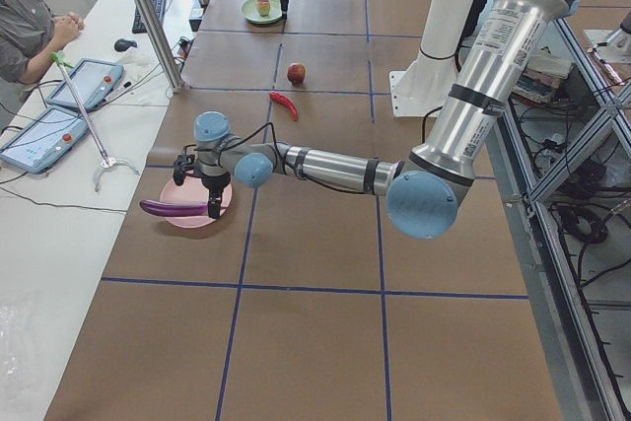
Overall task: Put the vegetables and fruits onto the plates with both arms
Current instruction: 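Grasp the pomegranate with the right gripper and lift it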
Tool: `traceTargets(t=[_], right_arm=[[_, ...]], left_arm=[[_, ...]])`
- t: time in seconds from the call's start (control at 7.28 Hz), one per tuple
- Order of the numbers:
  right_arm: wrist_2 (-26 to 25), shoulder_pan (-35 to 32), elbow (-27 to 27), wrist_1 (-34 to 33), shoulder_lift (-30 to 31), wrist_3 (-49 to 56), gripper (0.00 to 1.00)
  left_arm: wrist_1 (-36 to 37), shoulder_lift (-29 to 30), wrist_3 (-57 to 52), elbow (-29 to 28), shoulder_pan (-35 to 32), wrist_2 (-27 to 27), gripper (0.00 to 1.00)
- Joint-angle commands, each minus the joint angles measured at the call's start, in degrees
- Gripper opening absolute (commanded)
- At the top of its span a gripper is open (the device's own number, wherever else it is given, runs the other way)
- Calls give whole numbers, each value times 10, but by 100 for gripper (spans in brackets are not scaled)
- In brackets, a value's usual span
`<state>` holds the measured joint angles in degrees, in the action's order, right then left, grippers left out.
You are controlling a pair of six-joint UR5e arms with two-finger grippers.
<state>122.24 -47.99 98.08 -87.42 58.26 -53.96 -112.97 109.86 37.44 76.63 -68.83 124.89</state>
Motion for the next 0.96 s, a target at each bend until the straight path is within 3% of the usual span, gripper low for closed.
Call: traceTargets(t=[0.0, 0.41, 0.82], right_arm=[[-101, 105, -19, -60, -96, -95, 100], [-152, 142, -140, -62, -184, -110, 100], [-198, 162, -157, -95, -184, -58, 100]], left_arm=[[0, -14, -11, 19, -3, 18, 100], [-1, -16, -5, 27, -3, 18, 100], [-1, -15, -4, 27, -3, 17, 100]])
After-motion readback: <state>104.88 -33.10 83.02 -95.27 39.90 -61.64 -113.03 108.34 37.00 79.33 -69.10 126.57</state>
